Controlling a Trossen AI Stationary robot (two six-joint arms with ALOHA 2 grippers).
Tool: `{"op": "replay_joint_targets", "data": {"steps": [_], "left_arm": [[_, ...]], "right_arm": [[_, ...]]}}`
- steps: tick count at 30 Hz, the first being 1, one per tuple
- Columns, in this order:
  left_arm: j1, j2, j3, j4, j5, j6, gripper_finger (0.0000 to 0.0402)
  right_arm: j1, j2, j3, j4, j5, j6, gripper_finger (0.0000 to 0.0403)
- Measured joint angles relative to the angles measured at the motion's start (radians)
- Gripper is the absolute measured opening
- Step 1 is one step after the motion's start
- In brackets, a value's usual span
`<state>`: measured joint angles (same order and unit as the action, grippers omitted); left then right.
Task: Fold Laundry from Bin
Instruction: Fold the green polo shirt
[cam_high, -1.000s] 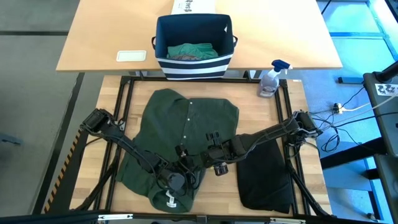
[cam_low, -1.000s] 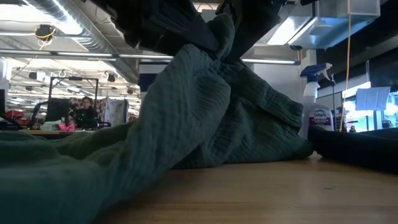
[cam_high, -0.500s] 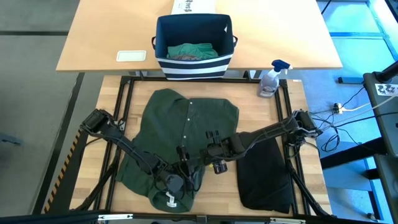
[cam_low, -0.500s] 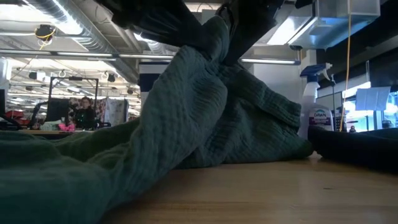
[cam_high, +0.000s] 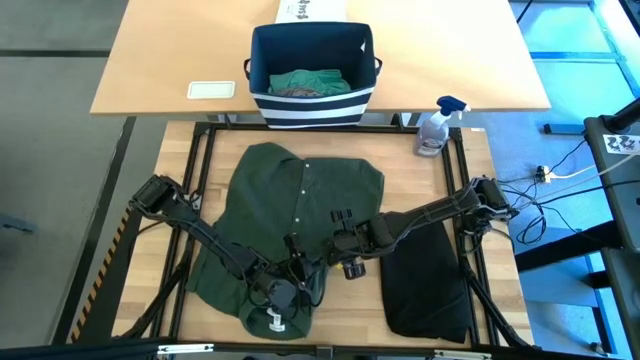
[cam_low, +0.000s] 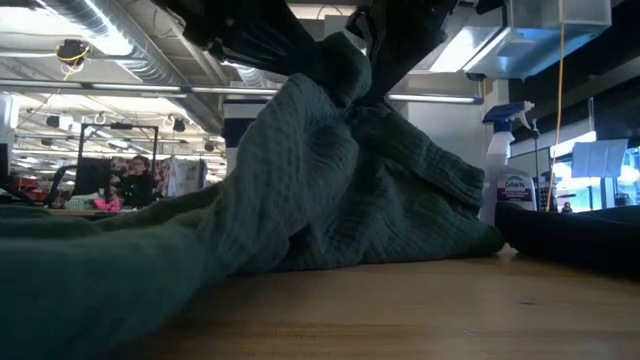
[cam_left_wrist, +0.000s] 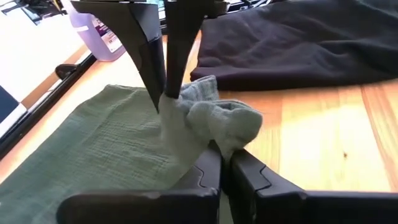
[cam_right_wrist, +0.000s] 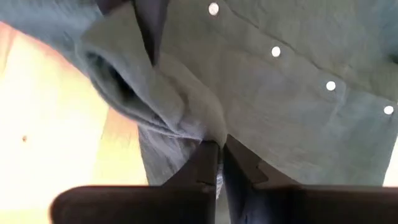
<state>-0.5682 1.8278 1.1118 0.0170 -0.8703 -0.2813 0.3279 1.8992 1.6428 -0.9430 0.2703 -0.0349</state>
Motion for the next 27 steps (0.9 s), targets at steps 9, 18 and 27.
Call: {"op": "replay_joint_targets", "data": {"steps": [9, 18, 27], "left_arm": [[-0.022, 0.000, 0.000, 0.000, -0.003, 0.003, 0.0002], [-0.063, -0.018, -0.001, -0.002, -0.083, 0.013, 0.0001], [-0.108, -0.064, -0.001, -0.009, -0.167, 0.030, 0.0000]], "right_arm": [[0.008, -0.006, 0.000, -0.158, -0.002, 0.039, 0.0121], [0.048, -0.088, 0.000, -0.252, 0.089, 0.047, 0.0173], [0.015, -0.111, -0.027, -0.307, 0.171, 0.022, 0.0161]]}}
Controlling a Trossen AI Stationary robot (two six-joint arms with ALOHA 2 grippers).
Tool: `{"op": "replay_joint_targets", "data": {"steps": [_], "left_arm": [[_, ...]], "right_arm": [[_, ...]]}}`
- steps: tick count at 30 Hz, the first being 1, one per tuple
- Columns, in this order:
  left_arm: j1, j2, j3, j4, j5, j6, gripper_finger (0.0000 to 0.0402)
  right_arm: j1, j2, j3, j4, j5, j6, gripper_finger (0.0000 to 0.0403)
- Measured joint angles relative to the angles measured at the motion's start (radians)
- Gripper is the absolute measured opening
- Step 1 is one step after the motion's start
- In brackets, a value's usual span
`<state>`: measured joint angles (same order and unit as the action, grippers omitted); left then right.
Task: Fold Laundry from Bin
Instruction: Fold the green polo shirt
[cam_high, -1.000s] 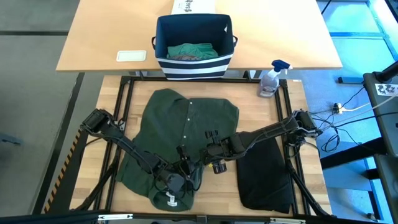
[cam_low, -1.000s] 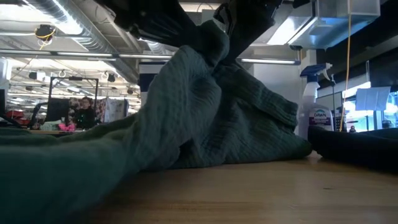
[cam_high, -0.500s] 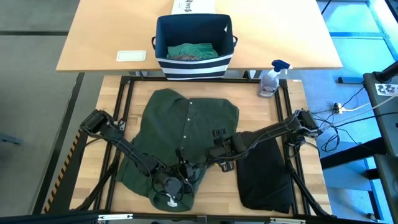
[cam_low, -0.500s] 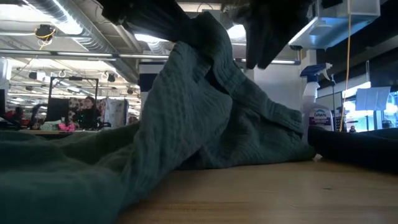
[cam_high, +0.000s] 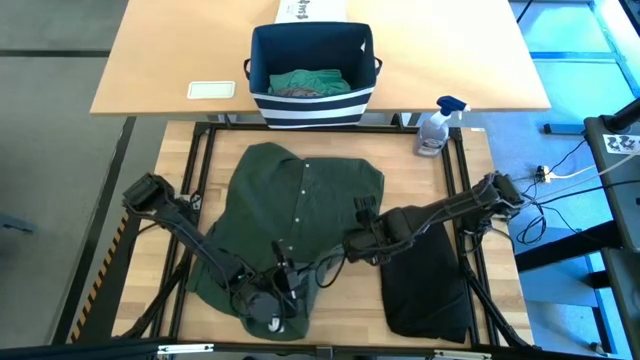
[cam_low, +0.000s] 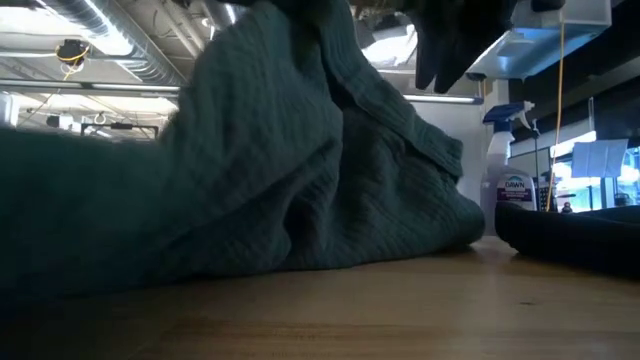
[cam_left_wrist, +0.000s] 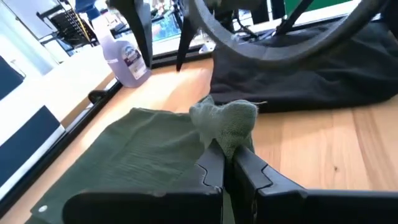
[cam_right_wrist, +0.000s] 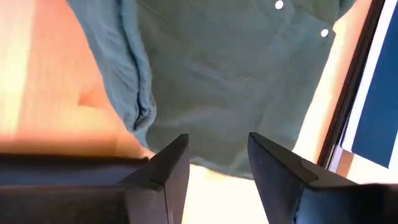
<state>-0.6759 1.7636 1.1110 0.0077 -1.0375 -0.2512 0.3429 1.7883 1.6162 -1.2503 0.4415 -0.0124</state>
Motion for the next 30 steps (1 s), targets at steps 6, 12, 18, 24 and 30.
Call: {"op": "replay_joint_targets", "data": {"steps": [6, 12, 18, 24, 30], "left_arm": [[-0.025, -0.005, 0.000, -0.010, -0.023, -0.001, 0.0000], [-0.028, -0.005, 0.000, -0.024, -0.022, -0.008, 0.0000], [-0.028, -0.005, 0.000, -0.032, -0.027, -0.008, 0.0000], [-0.028, -0.005, 0.000, -0.033, -0.034, -0.009, 0.0000], [-0.027, -0.005, 0.000, -0.033, -0.035, -0.010, 0.0000]], "right_arm": [[-0.040, -0.089, -0.197, 0.382, -0.128, -0.094, 0.0160], [-0.044, -0.257, -0.456, 0.540, -0.066, -0.101, 0.0160], [-0.158, -0.461, -0.749, 0.670, -0.007, -0.183, 0.0160], [-0.340, -0.525, -0.919, 0.760, -0.097, -0.359, 0.0160], [-0.498, -0.516, -1.023, 0.848, -0.225, -0.503, 0.0160]]}}
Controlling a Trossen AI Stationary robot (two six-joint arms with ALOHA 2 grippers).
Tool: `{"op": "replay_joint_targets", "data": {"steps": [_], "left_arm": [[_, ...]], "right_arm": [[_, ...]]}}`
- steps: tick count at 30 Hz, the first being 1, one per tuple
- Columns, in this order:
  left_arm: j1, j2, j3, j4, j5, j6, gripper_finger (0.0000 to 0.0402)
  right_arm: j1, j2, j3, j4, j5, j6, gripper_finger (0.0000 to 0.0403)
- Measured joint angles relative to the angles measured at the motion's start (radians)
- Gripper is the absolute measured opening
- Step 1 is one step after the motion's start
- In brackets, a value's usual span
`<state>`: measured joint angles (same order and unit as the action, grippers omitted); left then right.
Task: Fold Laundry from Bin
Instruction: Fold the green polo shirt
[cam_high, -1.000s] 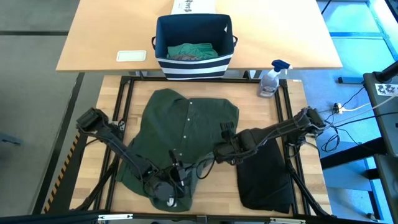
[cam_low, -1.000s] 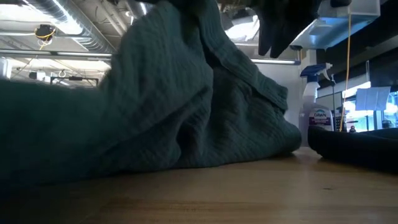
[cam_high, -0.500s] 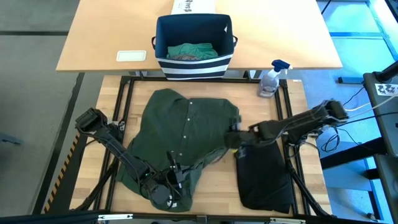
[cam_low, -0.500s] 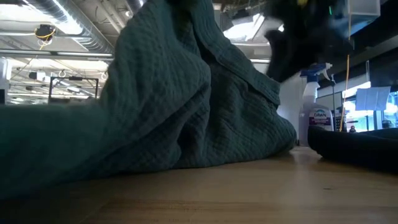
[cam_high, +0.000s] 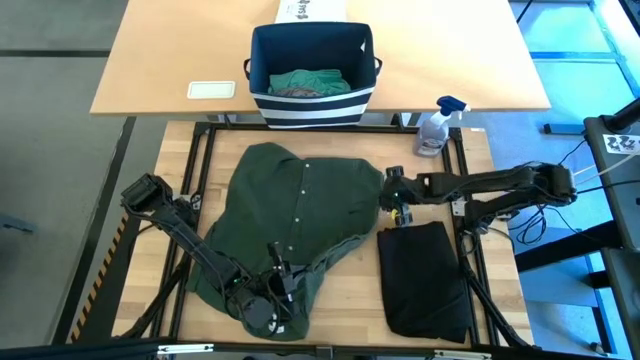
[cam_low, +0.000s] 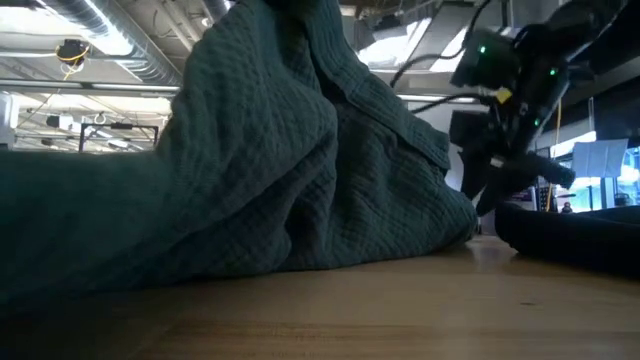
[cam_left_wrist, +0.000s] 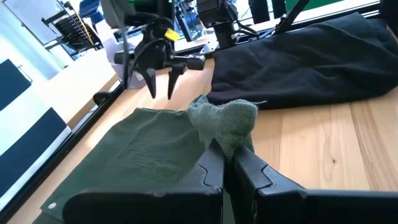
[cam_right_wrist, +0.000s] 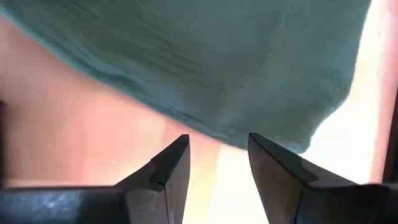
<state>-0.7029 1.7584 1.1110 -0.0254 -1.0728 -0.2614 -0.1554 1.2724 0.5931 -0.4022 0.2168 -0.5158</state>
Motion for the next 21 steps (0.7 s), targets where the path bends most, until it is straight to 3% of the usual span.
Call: {"op": "replay_joint_targets", "data": {"steps": [9, 21], "left_arm": [[0.000, -0.009, 0.000, -0.001, -0.011, -0.007, 0.0000], [0.000, -0.026, 0.000, -0.016, -0.017, -0.025, 0.0000]], "right_arm": [[-0.028, 0.007, -0.086, 0.166, -0.014, -0.239, 0.0161], [-0.028, 0.047, -0.133, 0.220, 0.009, -0.333, 0.0163]]}}
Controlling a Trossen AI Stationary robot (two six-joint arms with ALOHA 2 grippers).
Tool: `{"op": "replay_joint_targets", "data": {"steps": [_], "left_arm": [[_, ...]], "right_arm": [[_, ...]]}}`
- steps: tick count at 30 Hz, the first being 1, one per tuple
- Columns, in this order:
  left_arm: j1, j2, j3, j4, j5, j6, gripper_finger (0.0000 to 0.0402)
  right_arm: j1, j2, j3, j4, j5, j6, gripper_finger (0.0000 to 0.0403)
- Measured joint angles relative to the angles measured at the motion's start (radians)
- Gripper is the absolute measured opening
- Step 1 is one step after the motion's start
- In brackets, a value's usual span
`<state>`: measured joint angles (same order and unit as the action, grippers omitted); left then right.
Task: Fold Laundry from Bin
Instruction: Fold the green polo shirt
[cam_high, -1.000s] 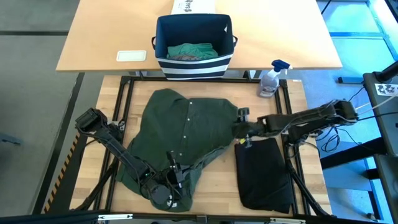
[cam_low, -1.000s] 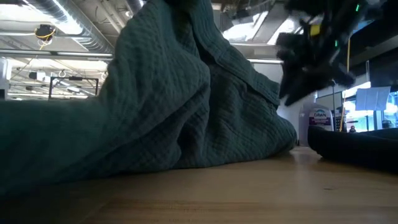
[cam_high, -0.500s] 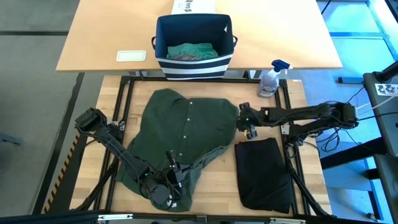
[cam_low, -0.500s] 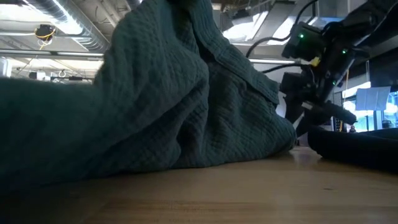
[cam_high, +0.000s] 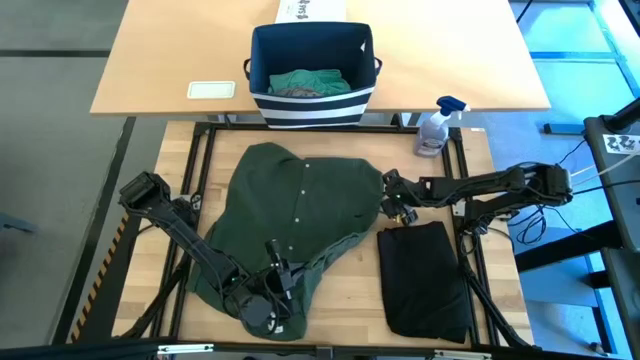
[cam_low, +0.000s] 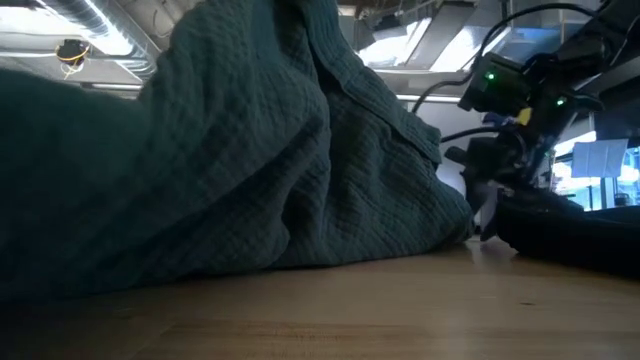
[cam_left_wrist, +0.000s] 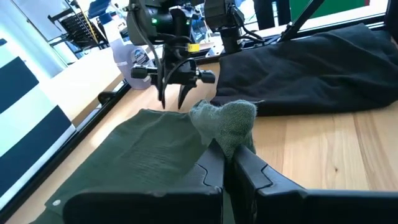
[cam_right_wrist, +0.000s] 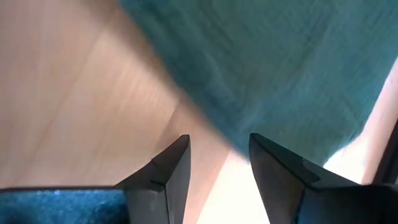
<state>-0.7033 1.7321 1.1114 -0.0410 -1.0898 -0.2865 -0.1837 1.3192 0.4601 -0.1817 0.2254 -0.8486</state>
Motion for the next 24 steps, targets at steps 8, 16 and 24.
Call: {"op": "replay_joint_targets", "data": {"steps": [8, 16, 24], "left_arm": [[0.000, 0.000, 0.000, -0.001, 0.001, -0.022, 0.0000], [0.000, 0.000, 0.000, 0.000, 0.007, -0.026, 0.0000], [0.000, 0.000, 0.000, 0.000, 0.007, -0.027, 0.0000]], "right_arm": [[0.001, 0.093, 0.004, 0.114, 0.045, -0.068, 0.0222], [0.001, 0.116, 0.003, 0.177, 0.078, -0.121, 0.0252], [0.001, 0.119, 0.001, 0.187, 0.070, -0.135, 0.0139]]}}
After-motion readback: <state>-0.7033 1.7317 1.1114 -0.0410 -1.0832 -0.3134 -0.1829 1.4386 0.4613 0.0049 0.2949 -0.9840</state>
